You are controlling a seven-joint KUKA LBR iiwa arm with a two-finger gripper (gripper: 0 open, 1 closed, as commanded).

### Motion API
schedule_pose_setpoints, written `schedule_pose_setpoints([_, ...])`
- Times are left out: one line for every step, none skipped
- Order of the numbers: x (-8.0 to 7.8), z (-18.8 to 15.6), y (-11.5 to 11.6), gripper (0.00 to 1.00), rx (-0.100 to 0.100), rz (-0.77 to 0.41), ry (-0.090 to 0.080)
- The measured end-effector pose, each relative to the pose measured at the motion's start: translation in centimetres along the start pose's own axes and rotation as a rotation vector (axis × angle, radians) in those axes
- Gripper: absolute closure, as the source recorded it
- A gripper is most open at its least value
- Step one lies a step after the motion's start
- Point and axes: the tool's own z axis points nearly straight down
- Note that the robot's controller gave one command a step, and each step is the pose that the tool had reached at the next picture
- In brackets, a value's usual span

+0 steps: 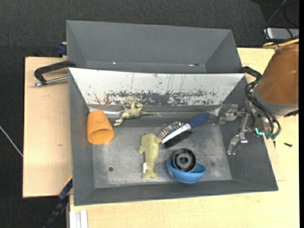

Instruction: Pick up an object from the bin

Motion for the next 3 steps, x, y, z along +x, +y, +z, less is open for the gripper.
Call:
schedule_pose_setpoints([-4.1,5.3,6.0,0.0,0.014,-0.456,-0.027])
schedule_pose_setpoints([-6.7,6.2,13.6,0.0,0.01,-0.416,-0.031])
schedule_pose_setpoints([-6.1,6.8,13.6,1.0,0.003,-0.417,-0.014])
